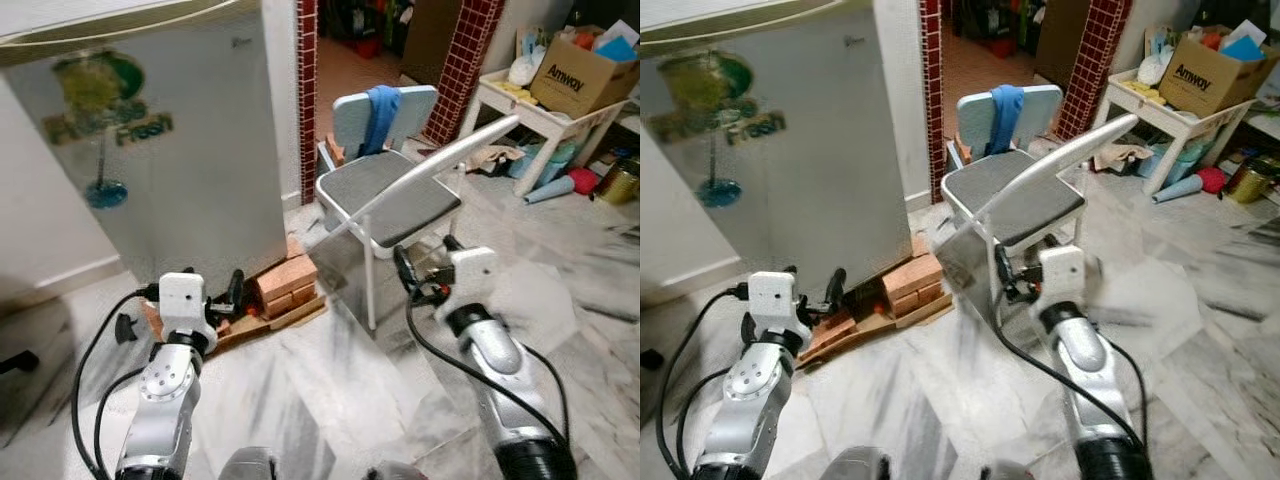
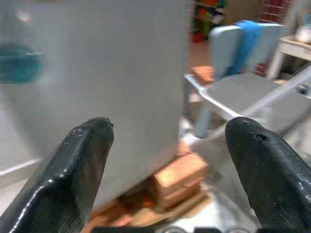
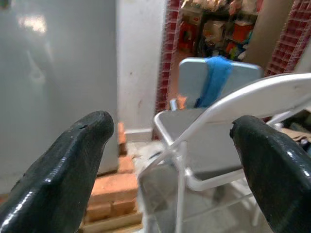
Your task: Restocking fridge
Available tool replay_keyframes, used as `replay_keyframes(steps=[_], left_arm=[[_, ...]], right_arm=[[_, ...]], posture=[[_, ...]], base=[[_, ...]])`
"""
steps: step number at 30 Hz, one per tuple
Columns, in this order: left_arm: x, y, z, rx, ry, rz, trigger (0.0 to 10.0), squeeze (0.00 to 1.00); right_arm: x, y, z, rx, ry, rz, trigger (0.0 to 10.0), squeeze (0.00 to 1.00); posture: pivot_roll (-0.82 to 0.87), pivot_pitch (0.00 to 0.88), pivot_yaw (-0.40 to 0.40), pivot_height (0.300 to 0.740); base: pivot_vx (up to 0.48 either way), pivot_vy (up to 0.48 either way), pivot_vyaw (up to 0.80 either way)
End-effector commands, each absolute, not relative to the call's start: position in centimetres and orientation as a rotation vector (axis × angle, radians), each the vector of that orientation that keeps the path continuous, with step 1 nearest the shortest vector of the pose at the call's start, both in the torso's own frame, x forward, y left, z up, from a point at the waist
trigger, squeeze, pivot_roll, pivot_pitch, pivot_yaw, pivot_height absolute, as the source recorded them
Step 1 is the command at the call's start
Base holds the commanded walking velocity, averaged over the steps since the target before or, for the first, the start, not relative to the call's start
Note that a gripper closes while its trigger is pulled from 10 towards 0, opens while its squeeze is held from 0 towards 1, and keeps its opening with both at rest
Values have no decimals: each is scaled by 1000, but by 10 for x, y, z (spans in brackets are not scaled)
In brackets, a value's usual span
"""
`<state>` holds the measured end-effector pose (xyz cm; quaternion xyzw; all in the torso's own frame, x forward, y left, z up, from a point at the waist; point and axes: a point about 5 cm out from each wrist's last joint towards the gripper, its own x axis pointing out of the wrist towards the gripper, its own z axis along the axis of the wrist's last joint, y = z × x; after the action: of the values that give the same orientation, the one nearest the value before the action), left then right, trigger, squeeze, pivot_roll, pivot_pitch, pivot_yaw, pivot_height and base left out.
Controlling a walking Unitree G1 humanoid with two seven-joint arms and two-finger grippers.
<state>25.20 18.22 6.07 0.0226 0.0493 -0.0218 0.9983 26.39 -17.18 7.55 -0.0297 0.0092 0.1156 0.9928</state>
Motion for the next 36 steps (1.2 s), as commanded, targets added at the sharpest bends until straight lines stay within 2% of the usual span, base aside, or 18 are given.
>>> replay_keyframes(steps=[1,5,10,17,21,25,32,36], left_arm=[[248,190,60,82,100,-40,10000,0],[240,199,58,110,110,-37,10000,0],[240,196,60,122,96,-68,10000,0],[230,197,52,94,107,-7,10000,0],[216,195,42,87,152,13,10000,0],[214,190,36,72,175,-12,10000,0],[228,189,46,81,123,24,10000,0],[225,191,45,85,133,37,10000,0]], right_arm=[[261,-173,81,-70,6,225,10000,0],[246,-180,71,-81,66,209,10000,0],[234,-187,65,-94,117,195,10000,0],[226,-200,67,-90,110,15,10000,0],[233,-190,65,16,123,-41,10000,0],[240,-176,63,-5,127,26,10000,0],[244,-179,68,26,98,29,10000,0],[249,-178,75,46,71,55,10000,0]], posture=[[82,0,-4,740],[61,0,27,740],[54,0,38,740],[34,0,33,740],[12,0,35,740],[16,0,25,740],[33,0,-3,740],[31,0,2,740]], base=[[0,379,0],[0,342,0],[0,52,0],[0,0,0],[0,0,0],[0,0,0],[0,0,0],[0,0,0]])
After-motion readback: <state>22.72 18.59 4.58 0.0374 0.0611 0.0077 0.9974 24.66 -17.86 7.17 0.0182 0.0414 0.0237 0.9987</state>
